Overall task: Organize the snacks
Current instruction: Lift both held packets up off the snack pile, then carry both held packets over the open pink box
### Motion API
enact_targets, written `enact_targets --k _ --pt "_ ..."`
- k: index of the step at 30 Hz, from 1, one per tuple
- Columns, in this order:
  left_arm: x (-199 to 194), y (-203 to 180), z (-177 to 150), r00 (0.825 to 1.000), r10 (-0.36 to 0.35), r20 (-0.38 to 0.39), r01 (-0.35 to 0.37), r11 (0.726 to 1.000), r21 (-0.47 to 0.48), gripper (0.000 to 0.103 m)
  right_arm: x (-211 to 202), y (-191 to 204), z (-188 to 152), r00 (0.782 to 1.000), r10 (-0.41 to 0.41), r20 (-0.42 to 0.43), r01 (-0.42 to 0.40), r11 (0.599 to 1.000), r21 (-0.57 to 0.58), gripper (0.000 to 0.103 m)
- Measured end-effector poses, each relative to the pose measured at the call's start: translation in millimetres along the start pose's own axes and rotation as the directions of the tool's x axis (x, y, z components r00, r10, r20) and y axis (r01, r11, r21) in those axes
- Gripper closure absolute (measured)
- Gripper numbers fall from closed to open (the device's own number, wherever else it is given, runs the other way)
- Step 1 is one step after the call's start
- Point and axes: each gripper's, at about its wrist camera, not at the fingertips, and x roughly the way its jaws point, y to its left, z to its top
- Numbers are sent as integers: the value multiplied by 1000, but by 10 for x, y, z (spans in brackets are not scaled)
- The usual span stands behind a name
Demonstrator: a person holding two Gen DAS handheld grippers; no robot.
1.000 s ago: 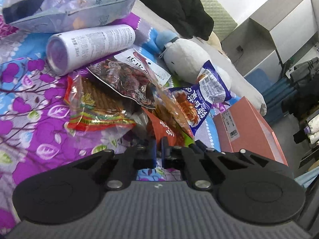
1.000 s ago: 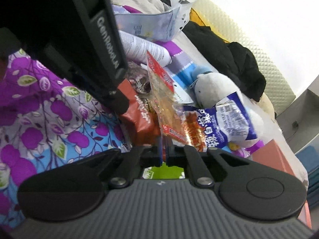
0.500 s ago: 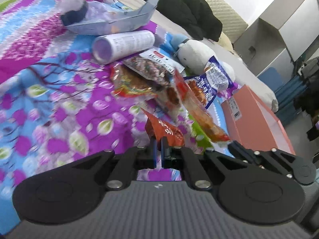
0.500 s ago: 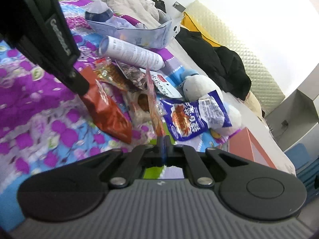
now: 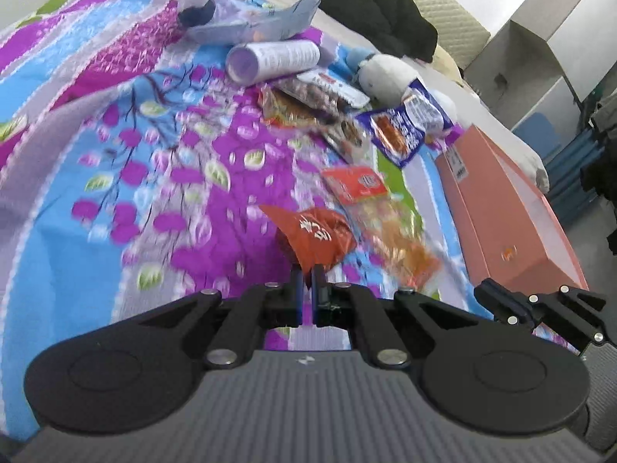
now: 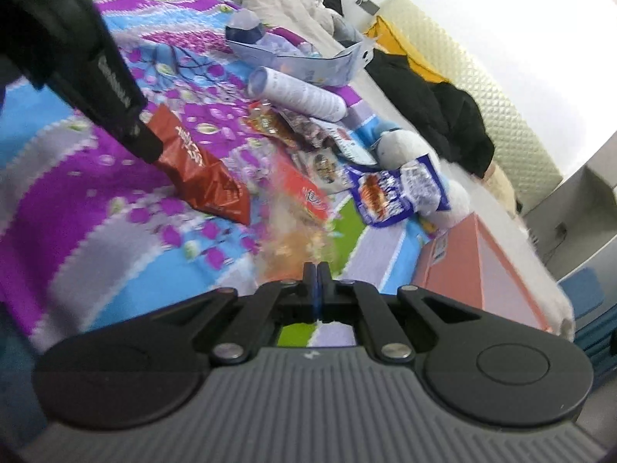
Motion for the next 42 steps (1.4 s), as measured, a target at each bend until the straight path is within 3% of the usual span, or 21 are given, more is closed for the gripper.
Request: enact_targets --k 8,10,12,15,16,17,18,19,24,27,34,42 --pt "-110 15 -168 999 13 -48 -12 1000 9 95 -107 94 -80 993 112 -27 -109 989 101 100" --pt "-111 32 -165 998 29 -61 -28 1000 12 82 -59 5 -78 989 147 -22 -142 976 164 100" --pt "-113 40 -155 997 45 -69 -43 999 23 50 4 -80 -87 983 184 -16 -176 960 218 100" --pt "-137 18 -123 996 61 -58 -57 996 64 35 165 -221 -97 974 227 -22 -210 930 303 96" --pt "-137 4 -111 996 60 -60 -55 995 84 32 214 -264 -100 971 236 -22 -216 920 327 89" --pt "-139 -12 -96 996 61 -60 -55 993 104 30 277 -318 -106 969 246 -16 -224 907 357 68" --pt "-146 -24 -79 996 68 -54 -62 991 116 28 321 -351 -108 968 251 -9 -229 899 374 47" --pt "-155 -35 -61 996 77 -47 -70 989 127 28 363 -382 -107 968 251 6 -234 892 386 41" --pt "-155 -104 22 996 89 -21 -83 973 215 20 653 -522 -86 966 258 15 -241 879 412 39" --pt "-112 -141 65 994 107 -8 -101 958 268 20 856 -617 -116 959 283 21 -261 852 455 15" --pt "61 -219 133 995 99 -25 -84 931 356 20 1306 -740 -201 925 380 -16 -315 788 530 15" --pt "233 -252 175 995 84 -53 -56 914 403 20 1469 -721 -225 905 425 -9 -367 793 486 12"
